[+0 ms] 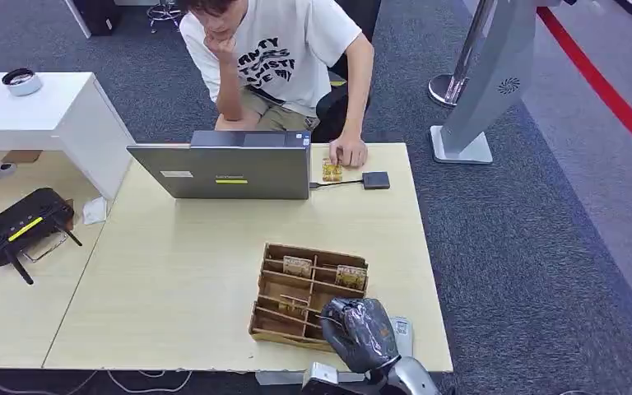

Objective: Pass the card to the sensor for recognition and then transmit it.

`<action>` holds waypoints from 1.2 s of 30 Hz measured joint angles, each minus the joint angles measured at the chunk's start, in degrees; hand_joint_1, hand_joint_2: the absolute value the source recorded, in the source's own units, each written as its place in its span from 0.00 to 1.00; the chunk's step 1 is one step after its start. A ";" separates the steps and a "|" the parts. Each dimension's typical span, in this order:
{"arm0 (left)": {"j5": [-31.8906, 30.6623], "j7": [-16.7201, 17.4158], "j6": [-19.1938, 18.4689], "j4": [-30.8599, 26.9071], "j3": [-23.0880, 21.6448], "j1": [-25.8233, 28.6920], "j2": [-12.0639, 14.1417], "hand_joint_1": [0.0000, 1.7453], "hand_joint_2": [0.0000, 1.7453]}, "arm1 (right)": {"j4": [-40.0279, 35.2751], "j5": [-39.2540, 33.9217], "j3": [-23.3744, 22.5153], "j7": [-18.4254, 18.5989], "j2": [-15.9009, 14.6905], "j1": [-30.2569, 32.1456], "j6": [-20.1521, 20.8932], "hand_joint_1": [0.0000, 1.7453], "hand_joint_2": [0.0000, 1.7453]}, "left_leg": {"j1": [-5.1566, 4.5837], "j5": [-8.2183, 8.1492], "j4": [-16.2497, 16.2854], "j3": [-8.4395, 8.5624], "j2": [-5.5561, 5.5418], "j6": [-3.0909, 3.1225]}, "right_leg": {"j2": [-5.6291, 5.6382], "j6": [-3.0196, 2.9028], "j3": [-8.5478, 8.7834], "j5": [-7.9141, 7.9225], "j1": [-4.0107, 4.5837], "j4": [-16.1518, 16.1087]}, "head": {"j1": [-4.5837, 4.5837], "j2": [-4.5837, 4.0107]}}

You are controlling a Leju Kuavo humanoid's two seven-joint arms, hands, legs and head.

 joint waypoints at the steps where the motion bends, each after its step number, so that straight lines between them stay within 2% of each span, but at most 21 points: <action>1: 0.00 0.00 0.02 0.00 0.00 0.00 0.00 0.00 0.00 | 0.02 -0.02 0.00 0.00 0.00 -0.02 0.00 1.00 1.00 | 0.00 0.00 0.00 0.00 0.00 0.00 | 0.00 0.00 0.00 0.00 0.00 0.00 | 0.00 0.00; 10: -0.07 0.00 0.00 0.00 0.00 0.00 0.00 0.00 0.00 | -0.15 -0.15 -0.42 -0.29 -0.04 -0.11 -0.81 1.00 1.00 | 0.00 0.00 0.00 0.00 0.00 0.00 | 0.00 0.00 0.00 0.00 0.00 0.00 | 0.00 0.00; 18: -0.09 -0.02 0.18 0.00 0.00 0.00 0.00 0.00 0.00 | -5.27 -2.89 -3.54 -3.54 -0.02 0.24 -5.05 1.00 1.00 | 0.00 0.00 0.00 0.01 0.00 0.00 | 0.01 0.00 0.00 0.01 0.00 0.00 | 0.00 0.00; 25: -0.13 -0.09 0.35 0.00 0.00 0.01 -0.02 0.00 0.00 | -11.65 -9.75 -6.34 -6.67 -0.02 0.40 -5.07 1.00 1.00 | 0.00 0.00 0.00 0.00 0.00 0.00 | 0.01 0.00 0.00 0.01 0.00 0.00 | 0.00 0.00; 31: -0.18 -0.15 0.50 0.00 0.00 0.01 -0.02 0.00 0.00 | -16.89 -20.28 -8.37 -9.62 0.00 0.02 -3.41 1.00 1.00 | 0.00 0.00 0.00 -0.01 0.00 0.00 | 0.01 0.00 0.00 0.01 0.00 0.00 | 0.00 0.00; 36: -0.39 -0.17 0.52 0.00 0.00 -0.01 -0.02 0.00 0.00 | -19.71 -22.93 -9.57 -10.51 0.04 -1.13 -2.41 1.00 1.00 | 0.00 0.00 0.00 -0.01 0.00 0.00 | 0.01 0.00 0.00 0.01 0.00 0.00 | 0.00 0.00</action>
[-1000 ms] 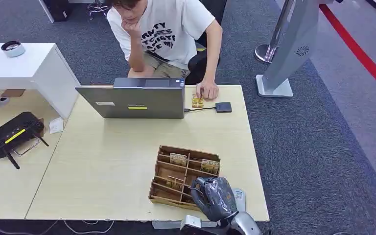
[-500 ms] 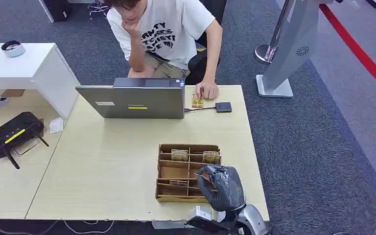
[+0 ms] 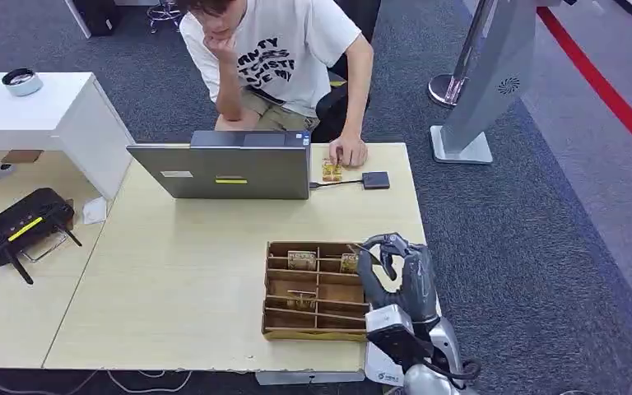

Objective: Pass the card to the sensor for recognition and then transmit it.

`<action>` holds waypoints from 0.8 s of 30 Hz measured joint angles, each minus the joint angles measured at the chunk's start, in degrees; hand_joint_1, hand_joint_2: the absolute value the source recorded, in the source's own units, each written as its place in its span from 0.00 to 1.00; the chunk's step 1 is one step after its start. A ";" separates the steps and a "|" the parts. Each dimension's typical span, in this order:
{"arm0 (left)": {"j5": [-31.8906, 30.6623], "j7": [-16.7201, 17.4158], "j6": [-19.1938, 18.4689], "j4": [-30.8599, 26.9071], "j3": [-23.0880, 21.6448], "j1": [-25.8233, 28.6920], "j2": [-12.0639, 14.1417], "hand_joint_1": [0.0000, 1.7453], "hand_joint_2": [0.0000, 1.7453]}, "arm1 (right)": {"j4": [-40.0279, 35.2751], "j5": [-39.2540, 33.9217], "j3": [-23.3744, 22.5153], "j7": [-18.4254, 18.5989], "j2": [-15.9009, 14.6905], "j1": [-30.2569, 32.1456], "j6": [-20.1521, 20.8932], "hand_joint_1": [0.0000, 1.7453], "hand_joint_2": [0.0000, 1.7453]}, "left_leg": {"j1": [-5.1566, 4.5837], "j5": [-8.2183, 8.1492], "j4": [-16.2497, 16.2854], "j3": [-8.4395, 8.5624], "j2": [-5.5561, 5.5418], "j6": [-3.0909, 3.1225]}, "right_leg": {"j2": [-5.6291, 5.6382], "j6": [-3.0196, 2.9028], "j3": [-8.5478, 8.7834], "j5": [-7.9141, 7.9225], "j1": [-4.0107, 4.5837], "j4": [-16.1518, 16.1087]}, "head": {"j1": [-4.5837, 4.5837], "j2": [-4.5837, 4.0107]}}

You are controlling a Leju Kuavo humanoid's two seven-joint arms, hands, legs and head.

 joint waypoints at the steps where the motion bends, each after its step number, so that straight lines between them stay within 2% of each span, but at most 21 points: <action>1: -0.11 0.00 -0.02 0.00 0.00 0.00 0.00 0.00 0.00 | -0.46 -0.07 -0.22 -0.13 0.02 -0.27 0.07 1.00 1.00 | 0.00 0.00 0.00 0.00 0.00 0.00 | 0.00 0.00 0.00 0.00 0.00 0.00 | 0.00 0.00; 5: -0.57 0.00 -0.04 0.00 0.00 -0.01 0.00 0.00 0.00 | -1.18 0.04 -0.42 -0.46 0.22 -1.59 0.55 1.00 1.00 | 0.00 0.00 0.00 -0.01 0.00 0.00 | 0.00 0.00 0.00 0.00 0.00 0.00 | 0.00 0.00; 9: -1.49 -0.42 -1.71 0.00 -0.02 -0.02 0.11 0.00 0.00 | -1.10 1.86 -0.18 0.09 0.66 -4.24 0.66 1.00 1.00 | 0.01 0.01 0.00 0.00 0.00 0.00 | 0.00 0.00 0.00 0.00 0.00 0.01 | 0.00 0.00; 19: -3.98 0.17 -2.69 0.00 -1.07 -0.16 0.57 0.00 0.00 | 2.68 7.17 0.85 5.40 2.60 -12.95 1.49 1.00 1.00 | 0.01 0.06 0.00 0.02 0.01 -0.02 | 0.01 -0.04 0.00 0.05 0.00 0.01 | 0.00 0.00; 24: -5.01 0.57 -3.06 0.00 -1.99 -0.18 0.68 0.00 0.00 | 6.95 9.33 0.96 5.97 3.52 -16.56 2.10 1.00 1.00 | 0.01 0.07 0.00 0.00 0.00 -0.02 | 0.00 -0.04 0.00 0.06 0.00 0.02 | 0.00 0.00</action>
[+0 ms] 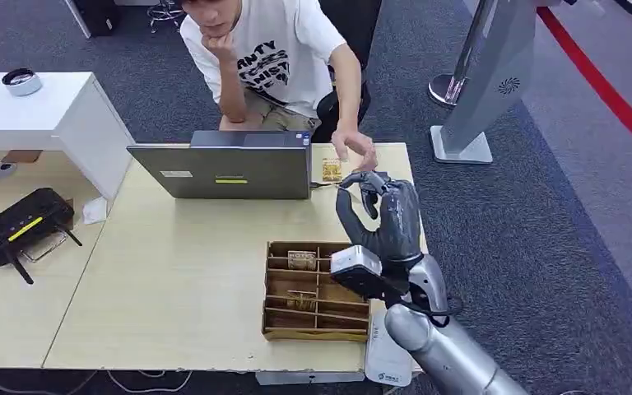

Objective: Pass the card to the sensor for recognition and then transmit it.

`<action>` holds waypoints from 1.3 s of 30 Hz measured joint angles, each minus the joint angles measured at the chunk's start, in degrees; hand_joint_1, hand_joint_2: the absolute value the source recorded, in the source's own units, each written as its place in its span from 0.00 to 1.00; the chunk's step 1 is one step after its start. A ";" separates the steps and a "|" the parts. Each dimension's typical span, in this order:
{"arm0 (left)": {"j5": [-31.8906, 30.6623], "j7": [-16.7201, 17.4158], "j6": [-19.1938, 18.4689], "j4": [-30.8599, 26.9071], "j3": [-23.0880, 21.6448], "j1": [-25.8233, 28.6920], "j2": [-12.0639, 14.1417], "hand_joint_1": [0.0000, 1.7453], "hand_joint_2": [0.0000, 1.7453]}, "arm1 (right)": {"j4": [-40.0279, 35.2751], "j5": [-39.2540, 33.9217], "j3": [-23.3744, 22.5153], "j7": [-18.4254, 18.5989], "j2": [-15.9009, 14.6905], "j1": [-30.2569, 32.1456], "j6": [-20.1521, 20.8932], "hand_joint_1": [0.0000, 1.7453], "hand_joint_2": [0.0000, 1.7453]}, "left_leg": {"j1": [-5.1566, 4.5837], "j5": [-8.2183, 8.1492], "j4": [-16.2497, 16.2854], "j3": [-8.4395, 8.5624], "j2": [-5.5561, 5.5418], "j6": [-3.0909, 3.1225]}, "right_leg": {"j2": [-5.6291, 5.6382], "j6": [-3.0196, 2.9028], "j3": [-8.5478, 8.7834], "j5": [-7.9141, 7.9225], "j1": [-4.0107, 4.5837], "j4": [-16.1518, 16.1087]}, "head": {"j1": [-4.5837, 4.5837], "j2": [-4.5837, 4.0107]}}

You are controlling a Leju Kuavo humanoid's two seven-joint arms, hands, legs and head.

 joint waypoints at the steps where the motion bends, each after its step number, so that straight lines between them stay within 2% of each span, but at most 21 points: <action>1: -0.31 0.07 -0.07 0.00 -0.11 0.01 0.02 0.00 0.00 | 0.81 0.72 0.00 0.68 0.24 -0.73 0.48 1.00 1.00 | 0.00 0.00 0.00 -0.01 0.01 0.00 | 0.01 0.00 0.00 0.00 0.00 0.01 | 0.02 0.00; 6: -2.03 0.79 -1.12 0.00 -1.62 -0.40 0.24 0.00 0.00 | 7.91 6.41 0.00 4.63 2.47 -6.79 1.40 1.00 1.00 | 0.00 0.08 0.00 0.00 -0.02 -0.06 | -0.01 0.01 -0.01 0.02 0.00 0.01 | 0.02 0.00; 14: -2.93 1.60 -1.77 0.00 -2.91 -1.05 0.28 0.00 0.00 | 15.30 11.32 -0.20 6.69 5.03 -11.34 1.07 1.00 1.00 | 0.01 0.09 0.00 0.00 -0.01 -0.09 | 0.00 0.02 -0.01 0.04 0.00 0.01 | 0.00 0.00; 16: -2.99 1.88 -1.92 0.00 -3.28 -1.21 0.29 0.00 0.00 | 16.72 12.58 -0.42 7.12 5.59 -11.98 0.94 0.00 1.00 | 0.01 0.09 0.00 0.00 -0.01 -0.09 | -0.01 0.02 -0.01 0.04 0.00 0.01 | 0.00 0.00; 24: -2.91 2.03 -2.10 0.00 -3.63 -1.41 0.28 0.00 0.00 | 19.71 16.08 -0.50 7.47 6.58 -11.81 -0.53 0.00 1.00 | 0.01 0.09 0.00 0.00 -0.01 -0.09 | 0.00 0.02 -0.02 0.04 0.00 0.01 | 0.00 0.00; 25: -2.88 2.03 -2.10 0.00 -3.63 -1.41 0.28 0.00 0.00 | 19.89 16.11 -0.50 7.47 6.69 -11.61 -0.59 0.00 0.00 | 0.01 0.09 0.00 0.00 -0.01 -0.09 | 0.00 0.02 -0.02 0.04 0.00 0.01 | 0.02 0.00; 32: -1.75 2.03 -0.28 0.00 -3.63 -1.32 0.11 0.00 0.00 | 18.58 14.17 -0.55 5.09 7.04 -8.46 -1.16 0.00 0.00 | 0.01 0.09 0.00 -0.01 -0.02 -0.09 | -0.01 0.02 -0.03 0.03 0.01 0.01 | 0.02 0.00; 39: 0.83 1.18 0.66 0.00 -3.58 -0.67 -0.07 0.00 0.00 | 8.19 0.23 -0.37 -2.28 7.10 1.33 -1.09 0.00 0.00 | 0.01 0.05 0.00 -0.06 -0.04 -0.06 | -0.02 0.02 -0.08 -0.01 0.01 0.00 | 0.00 0.00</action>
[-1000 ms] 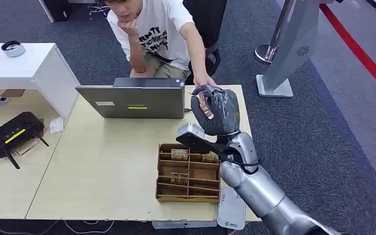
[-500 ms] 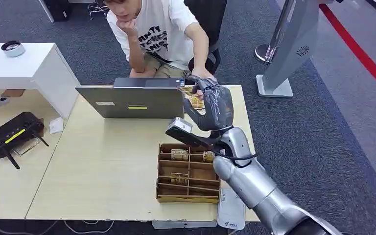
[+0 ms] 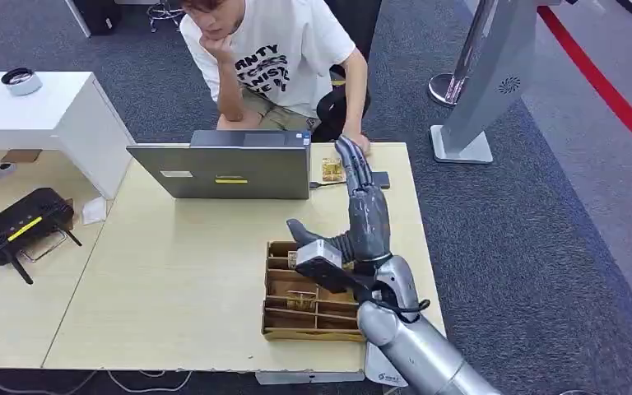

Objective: Pass the card to the sensor for recognition and then transmit it.

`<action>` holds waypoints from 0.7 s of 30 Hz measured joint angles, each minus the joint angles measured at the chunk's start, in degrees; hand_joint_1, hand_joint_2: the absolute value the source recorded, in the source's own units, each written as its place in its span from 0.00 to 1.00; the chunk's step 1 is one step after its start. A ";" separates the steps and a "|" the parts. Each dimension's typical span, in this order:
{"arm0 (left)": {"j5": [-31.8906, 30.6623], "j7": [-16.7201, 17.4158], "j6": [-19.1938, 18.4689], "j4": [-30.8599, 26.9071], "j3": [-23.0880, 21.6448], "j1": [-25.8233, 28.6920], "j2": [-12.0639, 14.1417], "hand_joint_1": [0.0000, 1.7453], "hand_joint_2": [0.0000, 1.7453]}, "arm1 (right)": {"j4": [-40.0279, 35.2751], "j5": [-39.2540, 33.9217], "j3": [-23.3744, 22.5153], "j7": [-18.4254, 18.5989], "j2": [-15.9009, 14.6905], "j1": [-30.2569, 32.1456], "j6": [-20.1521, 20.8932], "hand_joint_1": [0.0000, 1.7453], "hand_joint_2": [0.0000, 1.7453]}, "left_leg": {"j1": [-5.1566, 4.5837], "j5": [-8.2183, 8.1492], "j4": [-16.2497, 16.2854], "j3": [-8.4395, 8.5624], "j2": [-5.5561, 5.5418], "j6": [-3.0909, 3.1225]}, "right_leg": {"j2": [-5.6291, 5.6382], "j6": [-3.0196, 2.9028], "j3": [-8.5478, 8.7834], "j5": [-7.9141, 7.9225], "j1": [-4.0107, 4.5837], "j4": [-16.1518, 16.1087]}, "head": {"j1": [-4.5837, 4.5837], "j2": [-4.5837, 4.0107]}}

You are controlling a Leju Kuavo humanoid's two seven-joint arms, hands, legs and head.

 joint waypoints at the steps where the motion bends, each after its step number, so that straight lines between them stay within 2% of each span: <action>1: 0.48 -0.04 0.00 0.00 0.11 0.08 0.00 0.00 0.00 | -1.78 -3.09 0.02 -1.26 -0.02 1.63 0.89 0.00 0.00 | 0.00 0.00 0.00 -0.02 0.00 0.00 | 0.00 0.00 -0.01 0.00 0.00 0.00 | 0.02 0.00; 3: 1.42 -0.20 -0.02 0.00 0.79 0.18 0.02 0.00 0.00 | -5.16 -11.85 0.04 -4.02 -0.11 4.91 4.18 0.00 0.00 | 0.00 -0.02 0.00 -0.03 0.01 -0.02 | 0.00 0.00 -0.01 -0.01 0.00 0.00 | 0.02 0.00; 6: 2.86 -0.44 -0.31 0.00 1.64 0.45 0.18 0.00 0.00 | -8.94 -20.46 0.26 -6.18 -0.24 8.43 9.05 0.00 0.00 | 0.00 -0.02 0.00 -0.03 0.02 -0.02 | 0.01 0.00 -0.02 0.00 0.00 0.00 | 0.02 0.00; 11: 5.11 -0.72 -2.12 0.00 3.87 1.04 0.92 0.00 0.00 | -11.69 -32.43 2.01 -8.15 -0.48 10.46 19.91 0.00 0.00 | 0.01 -0.01 -0.01 -0.02 0.05 -0.03 | 0.05 -0.01 -0.02 0.01 0.01 0.00 | 0.00 0.00; 12: 5.18 -0.72 -2.18 0.00 3.91 1.05 0.92 0.00 0.00 | -11.71 -32.83 2.07 -8.21 -0.48 10.46 20.35 0.00 0.00 | 0.01 -0.01 -0.01 -0.02 0.05 -0.03 | 0.05 -0.01 -0.02 0.01 0.01 0.00 | 0.00 0.00; 15: 5.88 -0.87 -3.54 -0.04 5.33 1.26 1.77 0.00 0.00 | -11.73 -41.09 4.02 -9.44 -0.48 9.89 30.68 0.00 0.00 | 0.03 0.03 -0.01 -0.02 0.04 -0.07 | 0.03 -0.02 -0.02 0.02 0.02 0.00 | 0.02 0.00; 21: 5.79 -0.87 -4.33 -0.22 6.67 1.28 2.93 0.00 0.00 | -10.55 -51.78 6.43 -11.54 -0.31 8.02 44.88 0.00 0.00 | 0.04 0.06 -0.01 -0.02 0.02 -0.06 | 0.01 -0.02 -0.01 0.02 0.02 0.01 | 0.00 0.00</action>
